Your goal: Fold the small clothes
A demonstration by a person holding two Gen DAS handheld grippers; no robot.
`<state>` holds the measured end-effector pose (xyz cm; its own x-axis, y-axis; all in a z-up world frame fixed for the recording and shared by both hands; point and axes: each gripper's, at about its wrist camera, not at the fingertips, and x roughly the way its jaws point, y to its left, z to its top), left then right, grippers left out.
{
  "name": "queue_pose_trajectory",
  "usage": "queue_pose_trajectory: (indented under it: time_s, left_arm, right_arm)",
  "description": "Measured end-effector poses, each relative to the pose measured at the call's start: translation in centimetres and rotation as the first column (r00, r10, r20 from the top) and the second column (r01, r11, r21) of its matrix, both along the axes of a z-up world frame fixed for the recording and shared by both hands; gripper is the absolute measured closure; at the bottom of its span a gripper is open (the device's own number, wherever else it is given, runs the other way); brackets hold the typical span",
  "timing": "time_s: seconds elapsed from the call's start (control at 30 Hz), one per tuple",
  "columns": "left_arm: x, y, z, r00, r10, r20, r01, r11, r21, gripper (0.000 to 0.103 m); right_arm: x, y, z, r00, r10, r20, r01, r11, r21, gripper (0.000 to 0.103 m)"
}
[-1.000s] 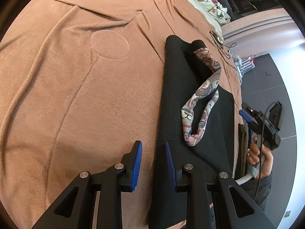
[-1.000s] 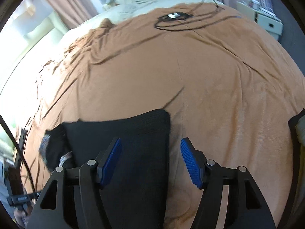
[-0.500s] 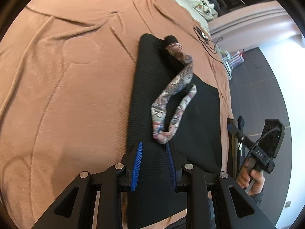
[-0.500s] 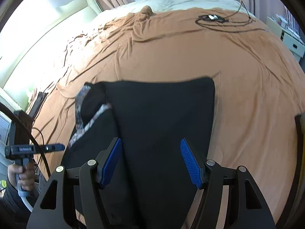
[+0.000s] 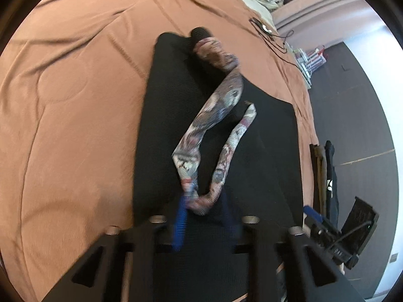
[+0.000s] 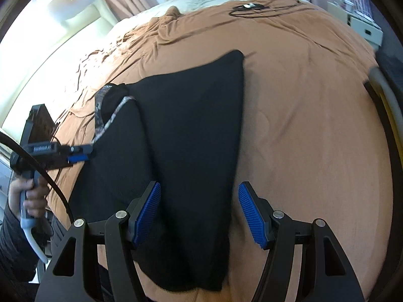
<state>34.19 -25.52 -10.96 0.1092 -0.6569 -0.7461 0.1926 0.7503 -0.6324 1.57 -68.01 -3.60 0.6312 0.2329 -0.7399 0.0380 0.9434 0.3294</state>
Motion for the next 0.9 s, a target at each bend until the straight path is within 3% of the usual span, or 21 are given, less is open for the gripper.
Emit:
queue_pose_trajectory:
  time_s: [0.37,0.5,0.8,0.9]
  left_arm:
    - [2.9,-4.5,5.0,0.990,-0.095,0.105,0.093,0.995,0.022,0.093]
    - [4.2,-7.4,6.5,0.983,-0.135,0.121,0.135,0.991,0.014,0.093]
    - [6.9,-14.8,8.7,0.960,-0.224,0.165,0.215,0.974,0.071,0.093]
    - [7.6,-16.3,9.1,0.957,-0.234,0.170,0.224,0.971,0.081,0.086]
  right_arm:
    - [-4.9,-1.5,-1.4,0.998,-0.058,0.011,0.058,0.996,0.065,0.040]
    - [-6.0,-2.2,-1.9,0.997,-0.080,0.012,0.079,0.993,0.084,0.040]
    - [-8.3,-3.4,-1.6,0.992,-0.126,0.026,0.122,0.983,0.134,0.040]
    - [-9.0,-3.7,-1.6,0.989,-0.143,0.026,0.138,0.980,0.146,0.040]
